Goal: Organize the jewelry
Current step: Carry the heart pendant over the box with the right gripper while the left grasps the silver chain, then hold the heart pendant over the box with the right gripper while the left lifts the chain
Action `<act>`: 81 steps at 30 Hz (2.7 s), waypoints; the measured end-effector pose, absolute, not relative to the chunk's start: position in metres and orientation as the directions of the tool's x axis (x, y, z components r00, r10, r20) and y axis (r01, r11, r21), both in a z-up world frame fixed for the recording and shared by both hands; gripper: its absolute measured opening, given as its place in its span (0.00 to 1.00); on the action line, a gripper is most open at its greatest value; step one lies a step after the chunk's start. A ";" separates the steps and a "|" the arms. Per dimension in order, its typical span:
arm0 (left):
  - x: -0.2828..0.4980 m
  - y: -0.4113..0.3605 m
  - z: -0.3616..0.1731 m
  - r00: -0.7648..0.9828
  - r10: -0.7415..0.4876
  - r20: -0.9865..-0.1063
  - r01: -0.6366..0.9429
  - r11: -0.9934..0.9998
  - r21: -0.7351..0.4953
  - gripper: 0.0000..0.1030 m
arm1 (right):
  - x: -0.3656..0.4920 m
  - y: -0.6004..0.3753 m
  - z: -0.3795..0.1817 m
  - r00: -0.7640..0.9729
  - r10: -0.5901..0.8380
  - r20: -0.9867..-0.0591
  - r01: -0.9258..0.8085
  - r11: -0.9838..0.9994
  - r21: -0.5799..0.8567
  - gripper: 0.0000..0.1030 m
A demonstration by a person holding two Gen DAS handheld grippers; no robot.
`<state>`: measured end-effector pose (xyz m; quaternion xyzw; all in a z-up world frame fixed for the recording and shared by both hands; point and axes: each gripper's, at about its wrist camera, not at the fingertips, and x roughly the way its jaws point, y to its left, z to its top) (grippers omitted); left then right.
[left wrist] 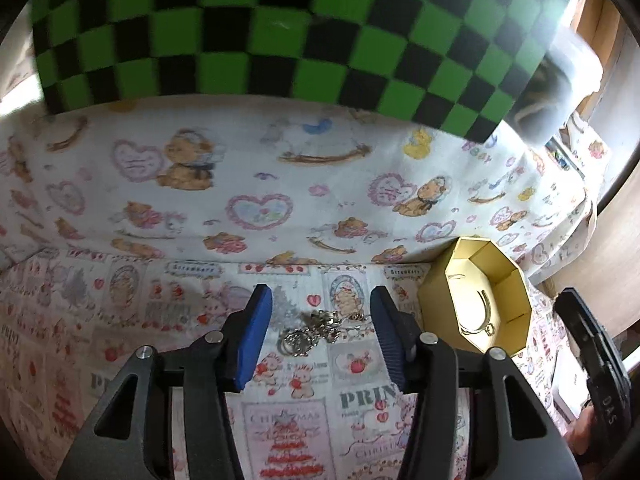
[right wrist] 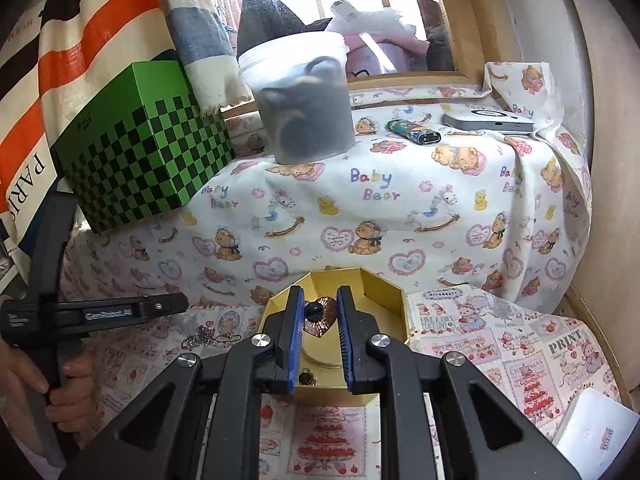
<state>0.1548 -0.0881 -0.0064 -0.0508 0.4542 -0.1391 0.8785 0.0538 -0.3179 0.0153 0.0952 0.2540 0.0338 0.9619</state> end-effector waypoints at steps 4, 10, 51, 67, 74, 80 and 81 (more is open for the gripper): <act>0.159 -0.099 -0.017 0.521 -0.289 -0.803 0.223 0.954 -0.199 0.29 | 0.055 -0.316 0.014 0.864 0.115 -0.490 -0.018 0.980 0.197 0.17; 0.163 -0.111 -0.030 0.514 -0.246 -0.821 0.231 0.962 -0.144 0.16 | 0.054 -0.314 0.015 0.867 0.120 -0.484 -0.028 0.981 0.194 0.17; 0.137 -0.083 -0.050 0.630 -0.045 -0.775 0.128 0.991 0.047 0.08 | 0.047 -0.323 0.020 0.879 0.126 -0.460 -0.021 0.974 0.226 0.17; 0.142 -0.042 -0.033 0.615 -0.174 -0.769 0.127 0.984 -0.121 0.23 | 0.048 -0.321 0.017 0.874 0.122 -0.470 -0.019 0.976 0.218 0.17; 0.168 -0.032 -0.047 0.576 -0.190 -0.795 0.119 0.982 -0.148 0.07 | 0.048 -0.324 0.018 0.877 0.125 -0.465 -0.019 0.974 0.226 0.17; 0.138 -0.023 -0.036 0.644 -0.208 -0.736 0.159 0.978 -0.138 0.05 | 0.045 -0.320 0.020 0.879 0.131 -0.459 -0.029 0.975 0.222 0.17; 0.133 -0.023 -0.033 0.658 -0.214 -0.722 0.167 0.976 -0.137 0.05 | 0.045 -0.320 0.020 0.879 0.131 -0.459 -0.030 0.975 0.221 0.17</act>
